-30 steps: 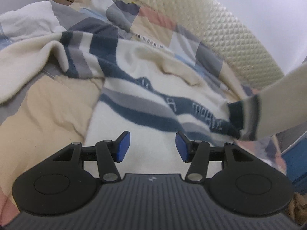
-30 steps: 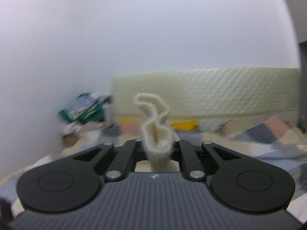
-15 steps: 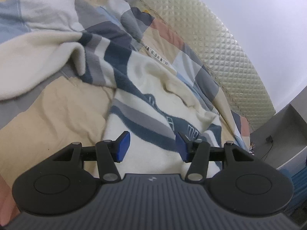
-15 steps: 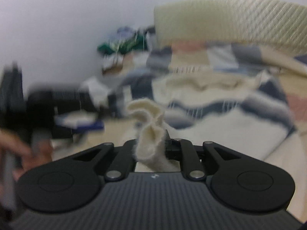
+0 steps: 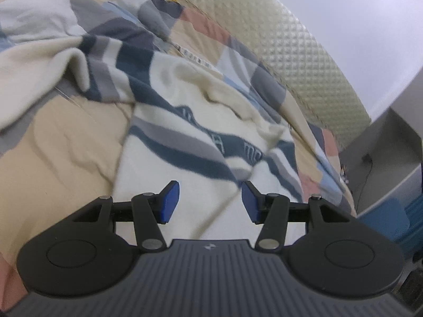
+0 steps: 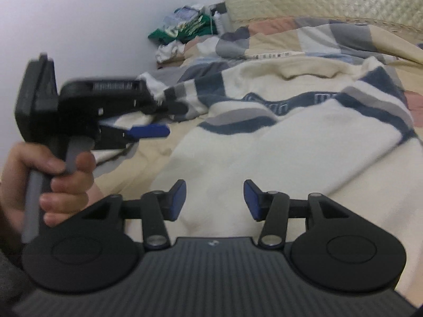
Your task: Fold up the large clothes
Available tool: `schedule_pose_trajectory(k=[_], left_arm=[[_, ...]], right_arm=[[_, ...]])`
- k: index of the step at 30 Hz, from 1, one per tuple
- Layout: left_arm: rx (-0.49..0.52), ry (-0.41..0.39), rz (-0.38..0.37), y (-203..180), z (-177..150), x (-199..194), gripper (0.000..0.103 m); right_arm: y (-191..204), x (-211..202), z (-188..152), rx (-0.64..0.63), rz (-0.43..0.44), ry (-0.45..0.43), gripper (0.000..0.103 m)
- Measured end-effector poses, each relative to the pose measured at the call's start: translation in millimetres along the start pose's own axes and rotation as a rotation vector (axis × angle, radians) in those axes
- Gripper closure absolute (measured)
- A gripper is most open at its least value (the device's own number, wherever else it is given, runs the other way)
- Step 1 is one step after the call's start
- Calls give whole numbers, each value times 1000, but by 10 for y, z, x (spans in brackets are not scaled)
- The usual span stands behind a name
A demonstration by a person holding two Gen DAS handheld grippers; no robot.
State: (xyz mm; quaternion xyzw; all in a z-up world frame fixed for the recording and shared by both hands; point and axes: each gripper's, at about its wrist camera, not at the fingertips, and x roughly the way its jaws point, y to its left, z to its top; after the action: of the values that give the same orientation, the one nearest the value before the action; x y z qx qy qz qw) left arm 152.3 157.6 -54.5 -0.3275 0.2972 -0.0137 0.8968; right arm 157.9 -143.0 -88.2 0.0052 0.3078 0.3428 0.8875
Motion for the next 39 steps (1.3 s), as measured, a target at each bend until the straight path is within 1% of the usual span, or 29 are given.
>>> schedule_pose_trajectory(k=[3,7,8,9,10,12,15,18,20,23,28,33,36,39], left_arm=[[30,46,-11,-85,-118,78,46],[102,99,22,-196,-280,218,46],[116,114,28,-217,-318,259,46],[126,123,33,-228,-352,292,46],[141,134,42,-244,-389,330,46],[182,158,68,-284,-465,415,46],[216,193,107,-311,-563,541,47],[248,247,160,-315,-659,687,51],[261,265,182,-305,-694,742,51],[281,262,199,-316,-705,769,51],[312,248,225,-380,-711,758,51],[355,206,259,-476,-726,691,51],[353,174,271,-486,-723,631,51],[326,137,282,-465,-673,555,51]], right_arm=[[-185,-57,-34,19,-41,-38,53],[-475,40,-38,106,-109,-57,53],[-530,78,-42,109,-137,-64,53],[-579,122,-39,105,-181,-69,52],[-618,164,-39,102,-200,-70,52],[-702,242,-35,104,-216,-69,58],[-797,361,-53,130,-223,-52,59],[-829,464,-67,132,-225,-49,59],[-852,500,-75,144,-218,-45,59],[-887,558,-92,159,-213,-19,59],[-931,563,-101,183,-197,-13,59],[-936,539,-103,197,-194,-7,60],[-962,521,-111,218,-188,-5,60],[-969,519,-115,226,-187,-3,60]])
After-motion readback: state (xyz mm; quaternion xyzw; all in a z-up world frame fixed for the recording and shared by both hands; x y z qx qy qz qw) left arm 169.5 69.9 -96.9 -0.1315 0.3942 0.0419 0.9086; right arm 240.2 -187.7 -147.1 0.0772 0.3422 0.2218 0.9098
